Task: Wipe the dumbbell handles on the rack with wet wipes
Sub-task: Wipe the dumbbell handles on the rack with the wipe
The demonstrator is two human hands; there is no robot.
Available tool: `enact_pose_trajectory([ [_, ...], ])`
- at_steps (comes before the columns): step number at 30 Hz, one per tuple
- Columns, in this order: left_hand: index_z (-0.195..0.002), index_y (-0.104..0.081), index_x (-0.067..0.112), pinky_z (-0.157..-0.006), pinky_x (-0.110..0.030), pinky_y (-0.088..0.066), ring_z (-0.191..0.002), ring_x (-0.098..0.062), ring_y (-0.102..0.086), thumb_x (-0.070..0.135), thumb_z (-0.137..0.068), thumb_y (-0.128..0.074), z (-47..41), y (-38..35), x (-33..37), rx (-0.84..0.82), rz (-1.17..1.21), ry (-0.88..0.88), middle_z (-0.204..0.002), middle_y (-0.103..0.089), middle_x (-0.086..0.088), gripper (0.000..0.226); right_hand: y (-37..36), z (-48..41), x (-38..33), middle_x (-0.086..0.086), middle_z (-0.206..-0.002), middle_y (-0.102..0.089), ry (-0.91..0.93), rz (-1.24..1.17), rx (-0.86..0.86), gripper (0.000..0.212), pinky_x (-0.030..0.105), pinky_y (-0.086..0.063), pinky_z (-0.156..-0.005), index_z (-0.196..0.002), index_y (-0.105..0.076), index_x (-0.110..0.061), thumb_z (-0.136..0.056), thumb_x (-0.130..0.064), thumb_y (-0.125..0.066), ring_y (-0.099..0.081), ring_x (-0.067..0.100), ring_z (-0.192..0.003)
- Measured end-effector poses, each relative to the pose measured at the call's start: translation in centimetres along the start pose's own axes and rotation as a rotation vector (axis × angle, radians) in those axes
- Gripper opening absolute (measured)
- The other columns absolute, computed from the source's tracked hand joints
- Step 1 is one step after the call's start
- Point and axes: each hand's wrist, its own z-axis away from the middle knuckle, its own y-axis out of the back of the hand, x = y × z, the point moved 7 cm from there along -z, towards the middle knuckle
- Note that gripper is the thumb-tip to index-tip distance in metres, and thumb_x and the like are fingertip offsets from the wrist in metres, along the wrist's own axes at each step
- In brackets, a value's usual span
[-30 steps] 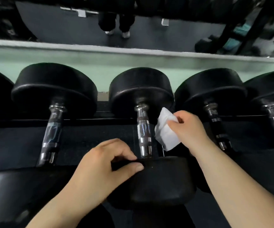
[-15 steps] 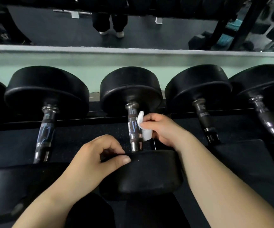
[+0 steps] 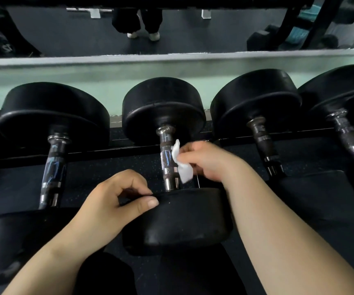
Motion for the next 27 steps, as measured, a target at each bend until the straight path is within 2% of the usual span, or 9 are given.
enact_pose_trajectory([
  [2,-0.065,-0.059,0.037,-0.064,-0.005,-0.042,-0.069,0.001,-0.058,0.052,-0.055,-0.059,0.1,0.0,0.1,0.001,-0.001,-0.002,-0.076,-0.062,0.018,0.018,-0.6,1.1,1.1,0.002,-0.066,-0.051,-0.033,0.045,-0.065,0.025,0.014,-0.043,-0.053,-0.068,-0.051,-0.013,-0.085,0.006,-0.048,-0.050,0.007,-0.057],
  [4,-0.065,-0.059,0.038,-0.064,-0.005,-0.041,-0.069,0.002,-0.057,0.052,-0.055,-0.059,0.1,0.0,0.1,0.005,-0.006,-0.005,-0.076,-0.061,0.018,0.018,0.0,0.4,0.5,0.000,-0.060,-0.053,-0.004,0.008,-0.002,0.026,0.014,-0.045,-0.052,-0.067,-0.052,-0.013,-0.084,0.006,-0.049,-0.053,0.005,-0.050],
  [8,-0.065,-0.059,0.039,-0.063,-0.005,-0.041,-0.068,0.003,-0.057,0.053,-0.054,-0.058,0.1,0.0,0.1,0.007,-0.004,0.002,-0.075,-0.061,0.018,0.017,1.2,-1.6,-1.5,0.004,-0.073,-0.058,0.085,-0.085,0.202,0.021,0.032,-0.049,-0.076,-0.072,-0.054,-0.014,-0.084,0.002,-0.050,-0.056,0.016,-0.070],
  [12,-0.065,-0.059,0.039,-0.064,-0.005,-0.041,-0.069,0.003,-0.058,0.053,-0.054,-0.058,0.0,-0.1,0.0,-0.003,0.004,0.007,-0.076,-0.062,0.018,0.018,0.0,-0.1,-0.5,0.002,-0.066,-0.052,0.110,-0.074,0.081,0.029,0.020,-0.042,-0.055,-0.067,-0.049,-0.015,-0.085,0.008,-0.046,-0.050,0.011,-0.058],
  [15,-0.067,-0.059,0.038,-0.063,-0.004,-0.041,-0.070,0.003,-0.058,0.053,-0.053,-0.058,0.1,0.0,0.1,-0.002,0.016,0.012,-0.078,-0.063,0.017,0.021,-0.4,0.8,0.1,0.003,-0.065,-0.051,0.076,-0.017,0.014,0.029,0.019,-0.041,-0.054,-0.065,-0.048,-0.013,-0.084,0.009,-0.047,-0.049,0.011,-0.058],
  [19,-0.068,-0.060,0.039,-0.064,-0.005,-0.042,-0.071,0.002,-0.058,0.054,-0.053,-0.058,0.2,0.0,0.1,0.001,0.022,0.013,-0.078,-0.062,0.017,0.021,0.8,-0.3,-0.8,0.003,-0.073,-0.057,0.108,-0.025,0.204,0.023,0.033,-0.049,-0.075,-0.070,-0.054,-0.017,-0.082,0.002,-0.052,-0.056,0.017,-0.073],
  [21,-0.069,-0.060,0.039,-0.064,-0.005,-0.042,-0.072,0.001,-0.059,0.054,-0.054,-0.058,0.2,-0.1,0.1,0.005,0.028,0.010,-0.079,-0.062,0.017,0.022,1.0,-0.5,-1.2,0.002,-0.076,-0.058,0.127,0.032,0.227,0.023,0.039,-0.048,-0.083,-0.070,-0.054,-0.019,-0.082,0.001,-0.051,-0.057,0.020,-0.081],
  [25,-0.069,-0.060,0.039,-0.066,-0.005,-0.042,-0.074,0.001,-0.059,0.055,-0.054,-0.057,0.2,-0.1,0.2,0.000,0.036,0.000,-0.080,-0.062,0.016,0.021,0.0,1.2,0.0,0.001,-0.070,-0.057,0.055,0.151,0.040,0.025,0.026,-0.046,-0.064,-0.069,-0.054,-0.017,-0.081,0.005,-0.052,-0.055,0.014,-0.065],
  [27,-0.073,-0.060,0.037,-0.067,-0.005,-0.042,-0.075,0.000,-0.059,0.055,-0.054,-0.056,0.1,-0.1,0.2,-0.002,0.029,0.001,-0.082,-0.062,0.016,0.027,0.1,2.0,-0.3,-0.002,-0.068,-0.056,0.072,0.207,0.077,0.025,0.022,-0.042,-0.060,-0.067,-0.056,-0.019,-0.080,0.002,-0.054,-0.052,0.011,-0.063],
])
